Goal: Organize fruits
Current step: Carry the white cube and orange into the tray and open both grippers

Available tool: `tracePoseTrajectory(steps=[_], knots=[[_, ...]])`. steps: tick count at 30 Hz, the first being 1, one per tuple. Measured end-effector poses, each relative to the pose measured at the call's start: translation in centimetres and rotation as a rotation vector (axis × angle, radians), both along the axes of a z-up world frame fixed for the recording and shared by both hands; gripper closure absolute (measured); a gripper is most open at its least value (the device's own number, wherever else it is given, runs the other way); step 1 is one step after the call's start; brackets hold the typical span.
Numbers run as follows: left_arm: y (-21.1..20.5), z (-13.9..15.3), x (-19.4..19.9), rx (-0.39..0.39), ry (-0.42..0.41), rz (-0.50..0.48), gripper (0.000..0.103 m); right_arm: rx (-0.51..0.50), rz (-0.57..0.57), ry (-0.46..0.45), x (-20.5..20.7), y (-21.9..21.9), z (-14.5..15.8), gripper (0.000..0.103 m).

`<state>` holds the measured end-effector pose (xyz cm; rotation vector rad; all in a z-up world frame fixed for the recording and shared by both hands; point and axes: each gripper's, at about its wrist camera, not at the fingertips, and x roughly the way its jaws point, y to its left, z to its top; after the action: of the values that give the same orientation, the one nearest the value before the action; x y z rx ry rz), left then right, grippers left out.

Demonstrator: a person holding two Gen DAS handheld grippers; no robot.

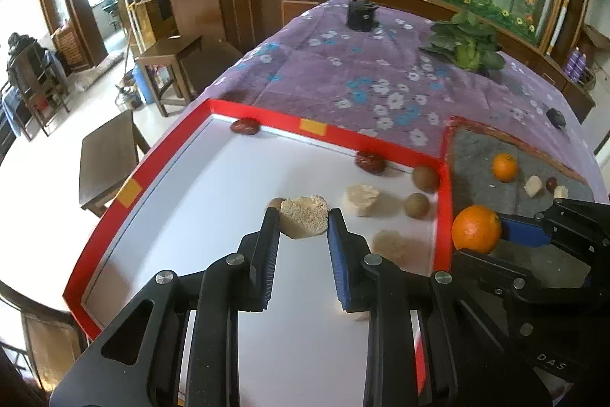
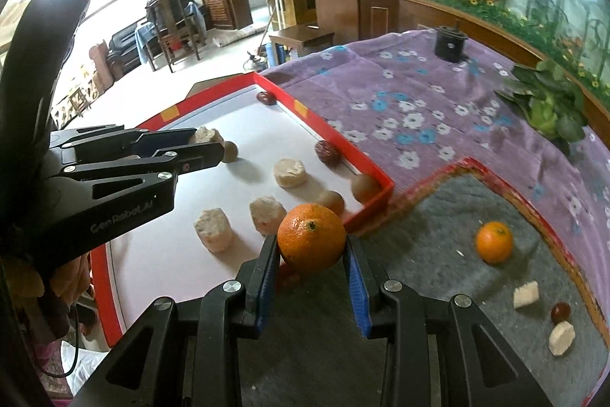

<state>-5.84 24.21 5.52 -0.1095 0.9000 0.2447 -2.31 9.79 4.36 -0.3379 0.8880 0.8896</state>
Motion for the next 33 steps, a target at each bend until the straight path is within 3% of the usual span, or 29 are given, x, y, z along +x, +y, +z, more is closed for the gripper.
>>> tracePoseTrajectory(steps=[10,20,28,31,33], knots=[[2.4,-0.9,-0.7,-0.004,0.030,0.052,0.078,0.016,0.063,0.024,0.6,4.0,0.0,0.070],[3.1,-2.0,-1.2,0.005,0.072,0.071,0.078,-0.031,0.130,0.047,1.5,8.4,-1.8,0.070],[3.6,-2.8,-1.0,-0.006,0.095,0.117,0.078,-0.037,0.131,0.074,1.8,8.8,-2.9,0.070],[3.7,-3.0,-1.0,-0.009,0.099,0.136,0.078,-0.020,0.124,0.089,1.8,8.3,-2.6,0.061],[3.7,-3.0,-1.0,-0.014,0.101,0.144,0.076,-0.009,0.118,0.092,1.7,7.9,-2.4,0.060]])
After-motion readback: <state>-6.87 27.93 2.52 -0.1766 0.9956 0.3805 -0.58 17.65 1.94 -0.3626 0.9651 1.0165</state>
